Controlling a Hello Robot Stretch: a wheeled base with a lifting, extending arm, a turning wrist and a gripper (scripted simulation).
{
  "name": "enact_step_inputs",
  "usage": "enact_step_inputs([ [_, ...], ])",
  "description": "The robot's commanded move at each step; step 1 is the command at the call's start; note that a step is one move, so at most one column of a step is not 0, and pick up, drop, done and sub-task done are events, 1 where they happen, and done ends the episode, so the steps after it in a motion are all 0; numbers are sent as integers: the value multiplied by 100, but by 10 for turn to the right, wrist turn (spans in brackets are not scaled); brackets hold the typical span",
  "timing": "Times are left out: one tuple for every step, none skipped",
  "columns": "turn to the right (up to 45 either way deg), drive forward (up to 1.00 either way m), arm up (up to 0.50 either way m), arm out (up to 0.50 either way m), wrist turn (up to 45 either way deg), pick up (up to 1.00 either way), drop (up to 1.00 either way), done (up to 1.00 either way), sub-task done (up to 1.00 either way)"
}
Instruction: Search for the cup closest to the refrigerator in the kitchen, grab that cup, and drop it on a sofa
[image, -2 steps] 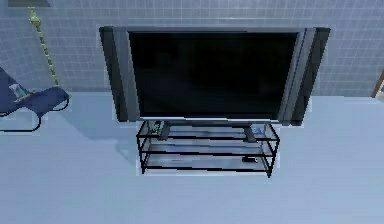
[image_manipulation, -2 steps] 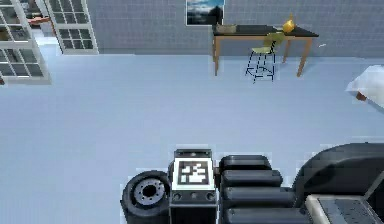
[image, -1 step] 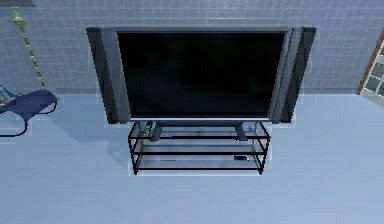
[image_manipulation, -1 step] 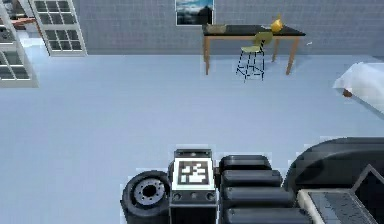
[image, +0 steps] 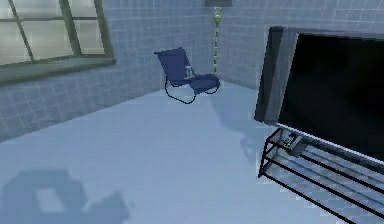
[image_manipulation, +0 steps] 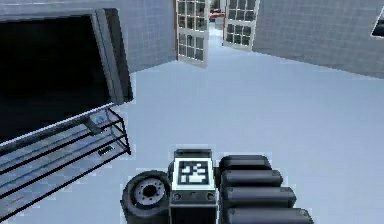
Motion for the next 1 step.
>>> enact_step_inputs([
  [-450,0,0,0,0,0,0,0,0],
])
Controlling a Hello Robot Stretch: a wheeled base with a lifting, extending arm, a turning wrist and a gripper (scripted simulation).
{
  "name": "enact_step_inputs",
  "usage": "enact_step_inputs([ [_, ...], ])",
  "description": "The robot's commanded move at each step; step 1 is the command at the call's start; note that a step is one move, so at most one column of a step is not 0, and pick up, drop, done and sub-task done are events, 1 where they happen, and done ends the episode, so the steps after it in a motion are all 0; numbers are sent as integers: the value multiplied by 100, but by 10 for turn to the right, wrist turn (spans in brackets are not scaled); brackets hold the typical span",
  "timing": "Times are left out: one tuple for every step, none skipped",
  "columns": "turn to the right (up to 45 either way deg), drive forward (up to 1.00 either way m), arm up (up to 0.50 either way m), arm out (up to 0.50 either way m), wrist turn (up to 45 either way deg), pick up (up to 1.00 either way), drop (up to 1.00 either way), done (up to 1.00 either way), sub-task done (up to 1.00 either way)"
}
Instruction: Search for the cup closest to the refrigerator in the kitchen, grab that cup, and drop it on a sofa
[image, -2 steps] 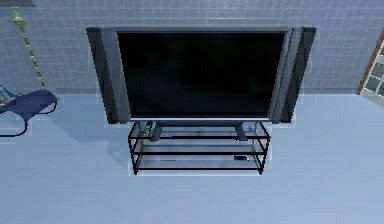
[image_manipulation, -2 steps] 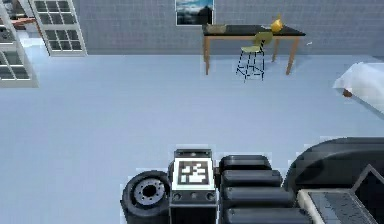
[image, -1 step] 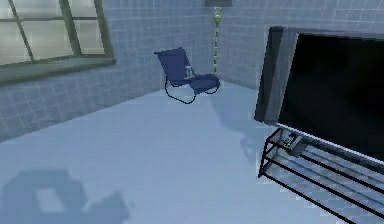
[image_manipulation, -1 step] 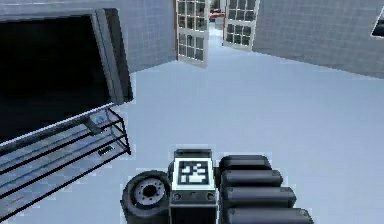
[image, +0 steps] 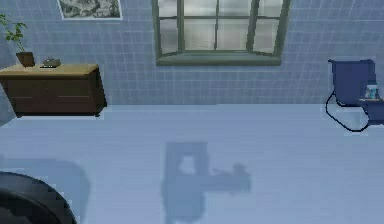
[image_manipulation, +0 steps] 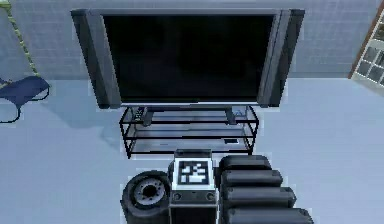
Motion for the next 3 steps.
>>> enact_step_inputs([
  [-90,0,0,0,0,0,0,0,0],
  [450,0,0,0,0,0,0,0,0],
  [450,0,0,0,0,0,0,0,0],
])
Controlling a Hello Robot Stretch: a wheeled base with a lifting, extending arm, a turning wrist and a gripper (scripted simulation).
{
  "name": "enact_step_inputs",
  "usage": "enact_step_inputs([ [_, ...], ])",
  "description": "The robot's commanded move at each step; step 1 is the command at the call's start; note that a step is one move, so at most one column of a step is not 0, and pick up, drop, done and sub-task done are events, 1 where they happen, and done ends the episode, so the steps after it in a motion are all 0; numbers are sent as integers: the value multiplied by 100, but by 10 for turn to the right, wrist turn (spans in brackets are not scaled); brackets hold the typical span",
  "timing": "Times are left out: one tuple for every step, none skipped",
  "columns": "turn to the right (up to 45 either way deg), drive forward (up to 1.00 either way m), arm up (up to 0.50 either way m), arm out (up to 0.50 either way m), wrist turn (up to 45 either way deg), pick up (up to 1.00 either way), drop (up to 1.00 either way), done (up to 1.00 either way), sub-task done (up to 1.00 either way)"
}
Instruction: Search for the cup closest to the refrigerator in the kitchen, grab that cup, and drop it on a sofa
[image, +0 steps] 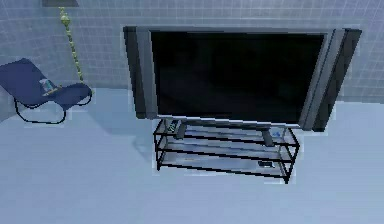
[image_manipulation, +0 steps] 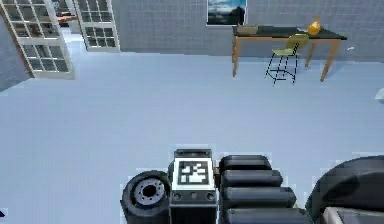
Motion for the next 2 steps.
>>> enact_step_inputs([
  [90,0,0,0,0,0,0,0,0],
  [-450,0,0,0,0,0,0,0,0],
])
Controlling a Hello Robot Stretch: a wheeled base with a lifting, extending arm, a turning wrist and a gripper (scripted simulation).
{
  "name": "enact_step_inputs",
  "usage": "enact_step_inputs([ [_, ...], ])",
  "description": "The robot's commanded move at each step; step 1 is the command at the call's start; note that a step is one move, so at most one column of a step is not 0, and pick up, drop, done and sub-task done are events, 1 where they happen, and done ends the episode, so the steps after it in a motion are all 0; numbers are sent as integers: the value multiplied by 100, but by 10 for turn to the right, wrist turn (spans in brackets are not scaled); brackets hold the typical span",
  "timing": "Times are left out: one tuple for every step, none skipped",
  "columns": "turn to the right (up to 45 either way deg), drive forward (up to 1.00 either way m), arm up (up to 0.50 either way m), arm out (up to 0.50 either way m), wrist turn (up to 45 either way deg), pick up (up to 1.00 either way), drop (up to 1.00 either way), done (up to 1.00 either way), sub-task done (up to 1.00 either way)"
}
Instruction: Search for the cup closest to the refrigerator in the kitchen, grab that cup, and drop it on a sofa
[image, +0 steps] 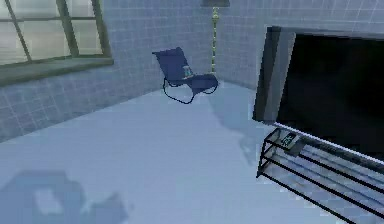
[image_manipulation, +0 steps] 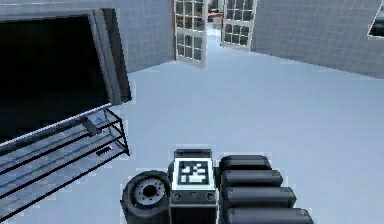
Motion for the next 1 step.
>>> enact_step_inputs([
  [-450,0,0,0,0,0,0,0,0],
])
